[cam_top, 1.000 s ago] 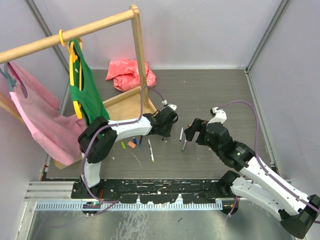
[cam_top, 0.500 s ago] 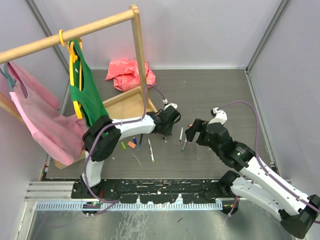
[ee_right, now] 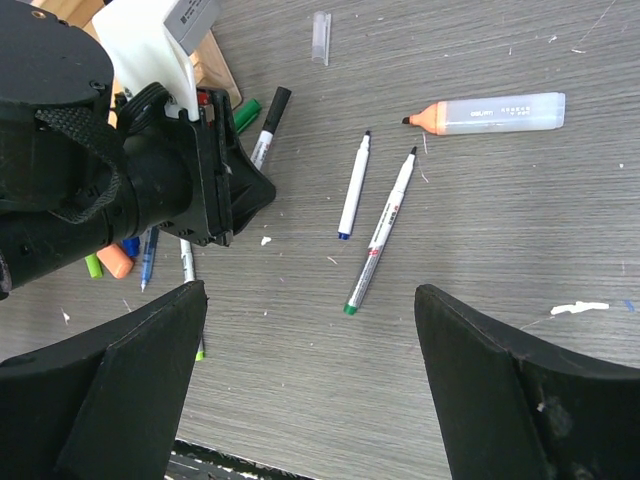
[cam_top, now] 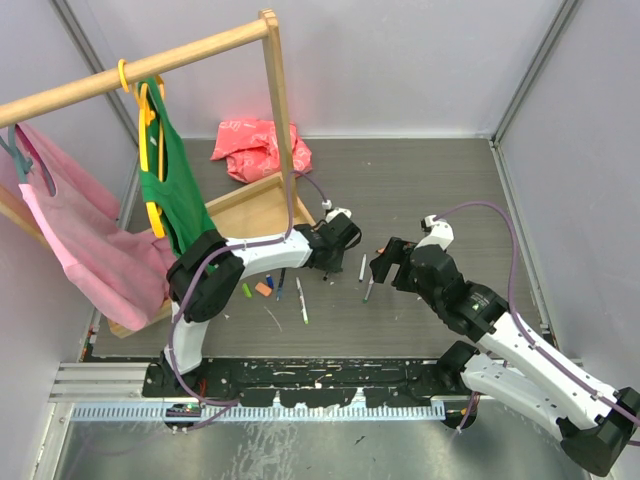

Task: Insert the pens into the pen caps
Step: Place the pen at the center of the board.

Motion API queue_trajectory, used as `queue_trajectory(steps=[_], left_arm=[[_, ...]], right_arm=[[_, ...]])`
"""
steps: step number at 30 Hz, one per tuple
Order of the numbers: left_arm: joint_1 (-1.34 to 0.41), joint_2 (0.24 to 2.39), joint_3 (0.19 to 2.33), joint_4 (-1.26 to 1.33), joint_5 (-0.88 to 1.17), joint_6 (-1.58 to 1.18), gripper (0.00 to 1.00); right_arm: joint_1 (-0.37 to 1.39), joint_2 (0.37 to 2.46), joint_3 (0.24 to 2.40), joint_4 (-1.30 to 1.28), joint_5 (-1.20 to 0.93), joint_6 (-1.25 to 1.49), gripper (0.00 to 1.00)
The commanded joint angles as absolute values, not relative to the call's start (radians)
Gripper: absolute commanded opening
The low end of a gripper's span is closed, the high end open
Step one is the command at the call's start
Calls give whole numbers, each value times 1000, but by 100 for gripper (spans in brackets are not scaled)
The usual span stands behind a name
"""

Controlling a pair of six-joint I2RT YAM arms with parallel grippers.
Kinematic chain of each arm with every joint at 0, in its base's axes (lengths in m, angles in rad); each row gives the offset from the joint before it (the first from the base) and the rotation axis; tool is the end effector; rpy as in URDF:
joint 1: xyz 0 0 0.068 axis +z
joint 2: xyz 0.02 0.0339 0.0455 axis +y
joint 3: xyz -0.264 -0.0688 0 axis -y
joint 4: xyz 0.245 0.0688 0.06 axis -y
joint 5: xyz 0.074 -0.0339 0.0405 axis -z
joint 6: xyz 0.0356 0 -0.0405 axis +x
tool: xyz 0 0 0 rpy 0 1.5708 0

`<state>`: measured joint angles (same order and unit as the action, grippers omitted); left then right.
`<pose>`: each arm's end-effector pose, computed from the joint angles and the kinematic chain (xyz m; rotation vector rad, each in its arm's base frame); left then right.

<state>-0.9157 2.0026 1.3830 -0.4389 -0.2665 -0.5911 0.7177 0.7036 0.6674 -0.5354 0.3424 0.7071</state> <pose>0.2620 -0.3257 0.1654 0.3278 2.5632 -0.2102 0.1255 0.0937 0.2772 0.1900 2.1349 0.4820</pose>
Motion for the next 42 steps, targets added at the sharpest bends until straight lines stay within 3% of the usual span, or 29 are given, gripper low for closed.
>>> queue_trajectory(steps=[1, 15, 22, 27, 34, 36, 42], left_arm=[[-922, 2001, 1378, -451, -289, -609, 20], [-922, 1961, 1376, -443, -295, -591, 29], [-921, 1862, 1411, -474, -325, -542, 30], [-921, 1766, 1413, -484, -345, -526, 37], [-920, 1575, 1274, -384, -319, -457, 43], [-921, 1532, 1246, -375, -309, -431, 49], [-920, 1388, 1114, -328, -321, -401, 50]], right_arm=[[715, 710, 671, -514, 364, 717, 90], [716, 708, 672, -523, 380, 722, 90], [715, 739, 681, -514, 387, 729, 90], [716, 756, 685, -487, 368, 708, 90], [715, 831, 706, -508, 369, 717, 91], [715, 871, 721, -519, 360, 724, 93], [715, 971, 773, -547, 380, 736, 99]])
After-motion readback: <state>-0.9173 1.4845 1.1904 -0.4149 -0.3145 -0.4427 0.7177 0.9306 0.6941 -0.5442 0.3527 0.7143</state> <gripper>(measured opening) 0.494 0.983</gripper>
